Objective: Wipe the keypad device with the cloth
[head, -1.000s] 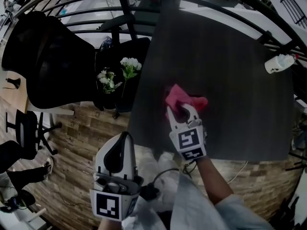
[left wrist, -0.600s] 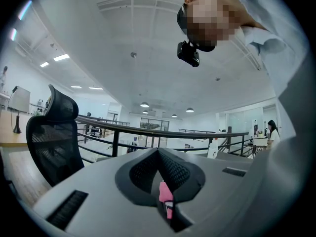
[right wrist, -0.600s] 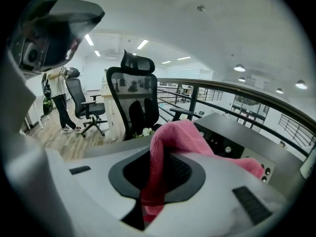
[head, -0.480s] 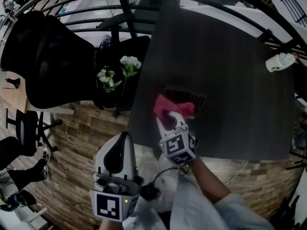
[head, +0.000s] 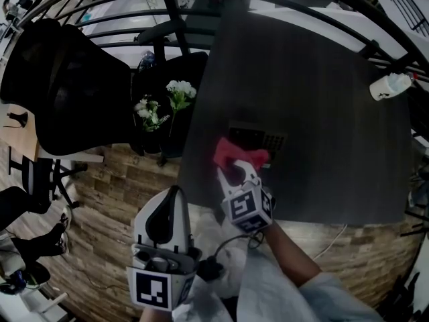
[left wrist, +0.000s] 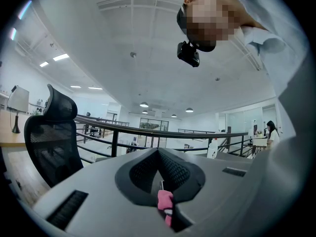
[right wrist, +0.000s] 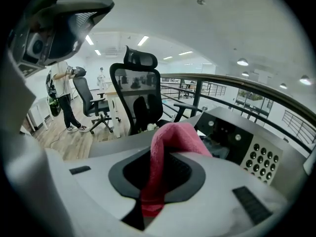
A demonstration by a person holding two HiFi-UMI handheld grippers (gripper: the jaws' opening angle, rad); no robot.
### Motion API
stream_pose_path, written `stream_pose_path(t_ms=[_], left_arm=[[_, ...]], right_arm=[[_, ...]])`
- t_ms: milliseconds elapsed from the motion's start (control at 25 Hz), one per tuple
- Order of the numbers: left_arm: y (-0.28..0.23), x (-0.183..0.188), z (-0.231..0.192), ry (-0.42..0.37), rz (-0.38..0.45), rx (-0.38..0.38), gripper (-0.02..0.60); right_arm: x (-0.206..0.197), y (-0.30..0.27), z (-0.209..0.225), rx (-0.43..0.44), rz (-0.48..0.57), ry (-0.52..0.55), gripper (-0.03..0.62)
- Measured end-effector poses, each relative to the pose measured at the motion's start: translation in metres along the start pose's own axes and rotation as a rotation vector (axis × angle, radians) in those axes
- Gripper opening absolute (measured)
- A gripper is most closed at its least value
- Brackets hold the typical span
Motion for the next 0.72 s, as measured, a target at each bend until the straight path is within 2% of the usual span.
stream_pose_path(t_ms=[280,520,720], left_arm=[[0.000,0.003,0.002,-0.001,0.009,0.000,0.013],[0.003,0.007,0.006,-0.007,0.030,-0.008,0.013],[0.005,0.007,0.010,-0.008,0.042,-0.009,0.013]], right_arm=[[0.018,0.006,0.023,-0.054,0.041,0.017,0.055],[0.033,0.011,0.047,-0.104,0.076,-0.046,0.055],[0.038,0.013,0.068,-0.107,0.067,-0.129,0.055]])
Point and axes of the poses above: the fingertips, and each gripper's own axes: y backward along the fingers, z to its right, x out of its top, the point moved 9 cm from there along y, backward along the fingers, and after that the axes turned 10 degrees about y, right-handed, at the moved point
